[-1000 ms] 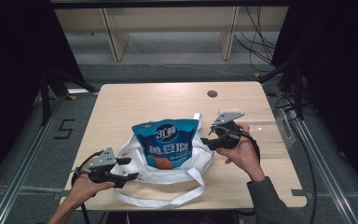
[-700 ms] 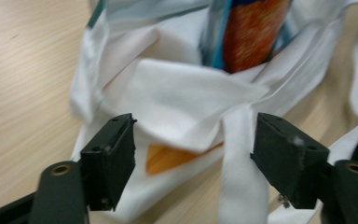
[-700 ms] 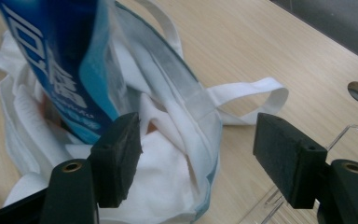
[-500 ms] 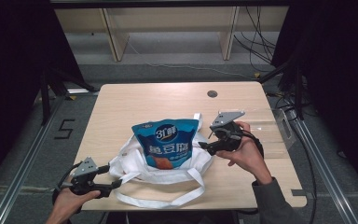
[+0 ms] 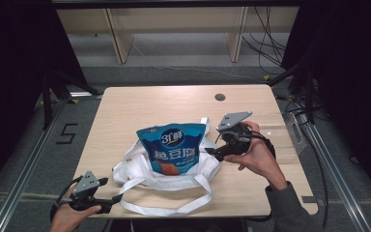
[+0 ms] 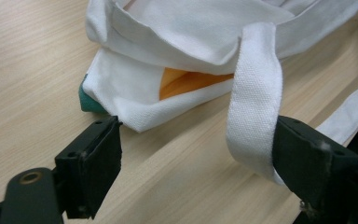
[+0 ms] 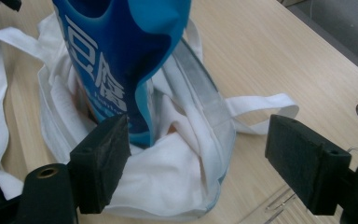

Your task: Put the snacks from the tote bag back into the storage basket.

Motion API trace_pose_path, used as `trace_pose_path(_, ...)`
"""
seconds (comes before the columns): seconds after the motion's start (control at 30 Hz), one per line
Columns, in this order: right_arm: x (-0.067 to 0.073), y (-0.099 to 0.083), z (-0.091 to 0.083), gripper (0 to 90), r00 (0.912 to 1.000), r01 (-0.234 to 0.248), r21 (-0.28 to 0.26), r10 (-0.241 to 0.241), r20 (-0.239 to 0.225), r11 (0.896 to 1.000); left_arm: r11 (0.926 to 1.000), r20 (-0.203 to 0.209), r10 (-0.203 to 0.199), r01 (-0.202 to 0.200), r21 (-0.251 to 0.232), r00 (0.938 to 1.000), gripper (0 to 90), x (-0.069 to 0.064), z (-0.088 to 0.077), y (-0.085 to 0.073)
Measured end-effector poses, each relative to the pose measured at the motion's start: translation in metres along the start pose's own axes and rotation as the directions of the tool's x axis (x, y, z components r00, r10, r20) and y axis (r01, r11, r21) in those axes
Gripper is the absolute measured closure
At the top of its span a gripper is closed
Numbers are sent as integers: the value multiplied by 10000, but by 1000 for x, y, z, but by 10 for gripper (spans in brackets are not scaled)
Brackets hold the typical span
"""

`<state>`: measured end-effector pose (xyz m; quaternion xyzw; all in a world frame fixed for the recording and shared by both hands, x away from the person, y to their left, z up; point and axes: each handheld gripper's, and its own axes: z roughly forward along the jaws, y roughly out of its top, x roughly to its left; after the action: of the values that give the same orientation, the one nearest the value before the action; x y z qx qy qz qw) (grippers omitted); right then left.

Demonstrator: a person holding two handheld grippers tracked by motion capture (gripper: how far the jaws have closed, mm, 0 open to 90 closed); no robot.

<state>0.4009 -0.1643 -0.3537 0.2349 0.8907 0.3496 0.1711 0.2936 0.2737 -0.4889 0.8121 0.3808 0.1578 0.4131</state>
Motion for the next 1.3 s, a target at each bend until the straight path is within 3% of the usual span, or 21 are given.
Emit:
trace_pose_path(0.03, 1, 3, -2, 221, 9998, -90, 220, 93, -153, 9997, 10000, -20, 39, -40, -25, 10000, 172, 0, -1, -1)
trace_pose_path(0.17, 0, 16, -8, 217, 9978, 446, 214, -435, -491, 9988, 9989, -147, 359, -355, 299, 9992, 174, 3, -7, -2)
trace_pose_path(0.2, 0, 20, -10, 216, 9968, 508, 231, -493, -636, 9984, 9994, -143, 275, -272, 199, 9995, 176, 3, -7, -2)
trace_pose_path(0.23, 0, 24, -11, 216, 9967, 454, 280, -434, -682, 9986, 9999, -82, -168, 168, -9, 9998, 177, 1, -5, -3)
trace_pose_path(0.27, -1, 26, -12, 217, 9958, 519, 294, -495, -767, 9982, 10000, -198, 89, -89, 25, 9998, 178, 2, -5, -4)
trace_pose_path(0.3, -1, 30, -13, 217, 9952, 571, 349, -541, -813, 9978, 9967, -212, 585, -572, 568, 9981, 179, 6, -8, -3)
trace_pose_path(0.33, -3, 34, -14, 213, 9950, 722, 372, -694, -712, 9967, 9989, -335, 325, -313, 347, 9989, 180, 3, -6, -5)
trace_pose_path(0.43, -5, 44, -18, 215, 9912, 674, 426, -620, -1173, 9968, 9963, -260, 640, -623, 587, 9976, 180, 5, -6, -7)
trace_pose_path(0.47, -5, 48, -18, 210, 9908, 755, 402, -704, -1159, 9963, 9988, -262, 326, -316, 363, 9991, 180, 3, -4, -7)
trace_pose_path(0.5, -6, 52, -18, 213, 9889, 928, 425, -871, -1205, 9948, 9960, -281, 496, -474, 752, 9984, 180, 4, -7, -7)
trace_pose_path(0.6, -3, 64, -16, 208, 9852, 1120, 579, -1033, -1365, 9920, 9974, -371, 393, -369, 620, 9985, 181, 4, -5, -9)
trace_pose_path(0.73, 3, 79, -10, 220, 9753, 1647, 662, -1525, -1600, 9841, 9972, -364, 413, -389, 640, 9985, 183, 4, -6, -10)
trace_pose_path(0.93, 11, 101, 1, 283, 9608, 2218, 758, -2046, -1873, 9721, 9931, -319, 809, -778, 878, 9962, 183, 6, -5, -11)
trace_pose_path(1.0, 12, 107, 6, 310, 9542, 2429, 798, -2233, -1993, 9668, 9928, -224, 671, -646, 1010, 9975, 183, 4, -4, -12)
trace_pose_path(1.03, 13, 109, 8, 336, 9515, 2500, 824, -2290, -2055, 9647, 9949, -334, 584, -554, 845, 9977, 183, 4, -2, -13)
trace_pose_path(1.1, 16, 113, 12, 384, 9476, 2609, 1003, -2349, -2167, 9601, 9942, -311, 642, -612, 890, 9975, 184, 4, -3, -13)
trace_pose_path(1.13, 16, 115, 14, 417, 9416, 2783, 1041, -2499, -2255, 9548, 9954, -207, 521, -502, 814, 9984, 184, 3, -2, -13)
trace_pose_path(1.17, 17, 116, 16, 455, 9395, 2829, 995, -2547, -2290, 9540, 9944, -201, 566, -545, 901, 9982, 184, 3, -3, -13)
trace_pose_path(1.2, 18, 119, 18, 507, 9302, 3088, 1016, -2779, -2398, 9457, 9935, -261, 603, -575, 981, 9978, 184, 3, -3, -13)
trace_pose_path(1.3, 22, 124, 21, 568, 9170, 3367, 982, -3025, -2599, 9365, 9929, -225, 765, -741, 932, 9968, 184, 4, -3, -13)
